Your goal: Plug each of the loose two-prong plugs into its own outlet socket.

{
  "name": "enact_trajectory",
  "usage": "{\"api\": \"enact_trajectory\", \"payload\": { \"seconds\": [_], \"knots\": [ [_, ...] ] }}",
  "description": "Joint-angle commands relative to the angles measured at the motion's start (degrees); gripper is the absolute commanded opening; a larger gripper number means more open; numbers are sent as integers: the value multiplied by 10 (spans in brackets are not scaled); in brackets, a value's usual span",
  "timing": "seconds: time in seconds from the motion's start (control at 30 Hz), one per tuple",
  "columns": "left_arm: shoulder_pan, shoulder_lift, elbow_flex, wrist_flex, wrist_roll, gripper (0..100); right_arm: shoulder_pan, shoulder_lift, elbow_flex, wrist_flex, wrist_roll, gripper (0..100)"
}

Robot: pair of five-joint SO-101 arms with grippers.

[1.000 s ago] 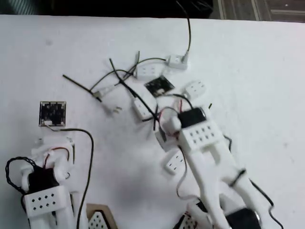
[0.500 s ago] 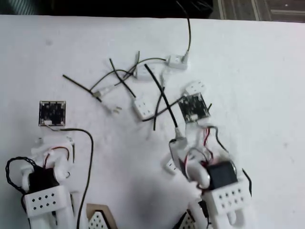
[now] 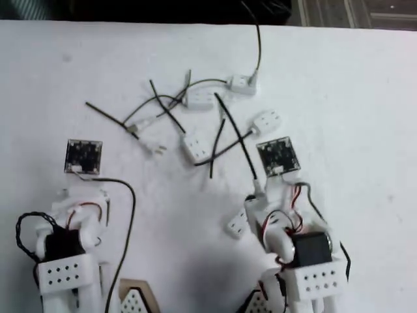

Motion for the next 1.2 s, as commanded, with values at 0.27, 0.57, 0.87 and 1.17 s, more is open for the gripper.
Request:
{"api": "enact_trajectory", "payload": {
  "seconds": [0.27,0.57,0.87,1.17],
  "knots": [
    [6,-4,-2,-8,-4,24,66,65,-57,-5,-43,17],
    [8,-4,-1,-8,-4,33,56,60,-60,5,-149,17],
    [9,-4,14,-11,-3,217,58,62,-49,-11,-157,17],
    [10,-4,16,-11,-4,221,126,57,-33,-41,-182,17]
  ]
}}
